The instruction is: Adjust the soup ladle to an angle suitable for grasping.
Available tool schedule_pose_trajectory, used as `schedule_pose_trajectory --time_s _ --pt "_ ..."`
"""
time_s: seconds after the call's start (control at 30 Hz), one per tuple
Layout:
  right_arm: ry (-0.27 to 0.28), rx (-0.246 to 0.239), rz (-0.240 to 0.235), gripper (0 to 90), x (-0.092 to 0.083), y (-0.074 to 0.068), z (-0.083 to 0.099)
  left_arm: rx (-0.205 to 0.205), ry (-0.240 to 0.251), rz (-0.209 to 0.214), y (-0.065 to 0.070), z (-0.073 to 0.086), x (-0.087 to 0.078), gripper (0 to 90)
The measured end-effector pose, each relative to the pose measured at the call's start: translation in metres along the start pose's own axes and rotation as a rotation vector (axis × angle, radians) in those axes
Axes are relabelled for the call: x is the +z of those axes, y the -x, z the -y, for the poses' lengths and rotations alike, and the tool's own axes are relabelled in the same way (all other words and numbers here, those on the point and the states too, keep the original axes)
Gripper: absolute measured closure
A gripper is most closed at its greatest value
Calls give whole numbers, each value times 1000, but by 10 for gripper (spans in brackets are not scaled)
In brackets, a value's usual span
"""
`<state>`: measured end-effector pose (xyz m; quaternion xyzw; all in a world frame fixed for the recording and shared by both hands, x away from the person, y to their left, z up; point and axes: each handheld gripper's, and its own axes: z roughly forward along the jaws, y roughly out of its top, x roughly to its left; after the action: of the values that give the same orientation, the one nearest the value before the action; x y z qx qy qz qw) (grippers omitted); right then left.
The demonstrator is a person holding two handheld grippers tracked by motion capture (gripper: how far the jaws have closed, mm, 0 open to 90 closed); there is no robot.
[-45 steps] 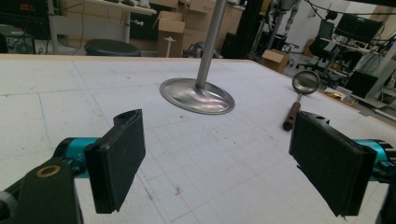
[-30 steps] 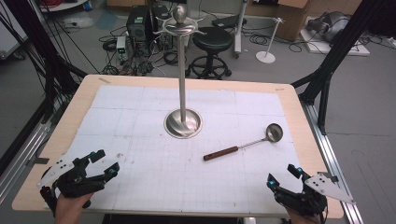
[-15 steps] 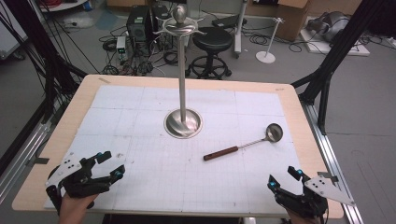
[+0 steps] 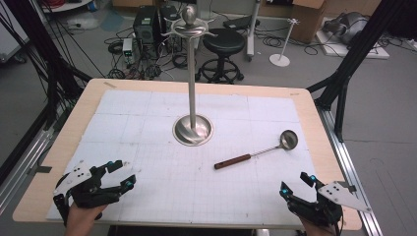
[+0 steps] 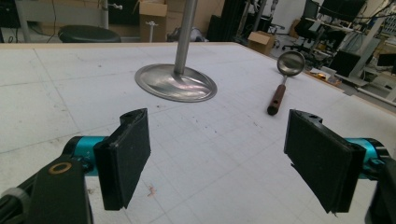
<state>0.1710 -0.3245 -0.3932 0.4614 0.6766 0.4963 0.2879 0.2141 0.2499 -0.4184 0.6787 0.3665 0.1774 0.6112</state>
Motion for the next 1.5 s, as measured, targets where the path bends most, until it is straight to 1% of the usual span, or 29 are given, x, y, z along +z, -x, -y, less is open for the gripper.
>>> schedule_pose_trajectory --time_s 0.03,0.17,0.2,0.3,0.33,0.37,0.43,0.5,0.53,0.57,0.6,0.63,0.67,0.73,0.77,0.8,0.87,0.93,0.97,1.03,1.13,1.17,1.23,1.27,1.3,1.37,1.4,1.5 --pt "-4 -1 -4 236 1 -1 0 -6 3 3 1 0 1 232" --pt "-4 -2 -10 240 4 -1 -2 11 -14 15 4 -1 6 240" --pt "1 -9 -9 252 4 0 -3 14 -18 14 5 0 8 241" --pt "13 -15 -10 318 8 3 -11 23 -31 12 5 0 10 241" --pt "8 -15 -5 352 9 4 -13 23 -33 10 5 1 10 241" --pt "13 -19 -4 414 11 6 -16 23 -33 10 5 1 10 242" --pt "1 -28 -19 537 15 9 -19 20 -32 4 5 1 9 244" --pt "-23 -45 -27 708 21 14 -22 20 -33 -1 4 1 9 245" --pt "-23 -45 -27 708 21 14 -22 20 -33 -1 4 1 9 245" --pt "-52 -46 -33 839 29 20 -25 21 -34 -3 3 1 9 245" --pt "-71 -42 -28 887 34 23 -26 17 -39 -7 2 2 10 245" --pt "-78 -44 -25 893 40 27 -26 16 -43 -8 2 2 10 245" --pt "-84 -29 -24 893 46 30 -27 16 -43 -8 2 2 10 245" --pt "-93 -21 -9 893 60 37 -28 15 -48 -6 2 3 11 246" --pt "-93 -21 -9 893 60 37 -28 17 -51 -5 2 3 12 246" --pt "-115 -9 3 893 76 43 -29 20 -52 -6 2 3 12 247" --pt "-133 2 4 894 92 47 -29 21 -56 -5 2 4 12 247" --pt "-166 -6 25 894 111 50 -32 21 -52 -4 1 3 11 248" --pt "-174 -19 30 893 117 51 -33 17 -51 -5 1 3 11 248" --pt "-208 -37 51 893 130 54 -37 16 -49 -4 1 3 10 248" --pt "-270 -30 66 893 148 60 -43 12 -48 -1 0 4 10 249" --pt "-270 -30 66 893 148 60 -43 12 -48 -1 0 4 10 249" --pt "-339 -31 76 894 161 63 -46 12 -49 1 0 4 10 249" --pt "-339 -31 76 894 161 63 -46 12 -49 1 0 4 10 249" --pt "-376 -31 80 894 170 65 -47 15 -52 3 0 4 10 249" --pt "-383 -23 83 893 173 65 -47 14 -47 2 0 4 9 249" --pt "-413 -15 87 893 179 65 -46 12 -47 1 0 4 8 250" --pt "-447 -10 92 893 186 66 -42 13 -46 1 0 4 8 251"
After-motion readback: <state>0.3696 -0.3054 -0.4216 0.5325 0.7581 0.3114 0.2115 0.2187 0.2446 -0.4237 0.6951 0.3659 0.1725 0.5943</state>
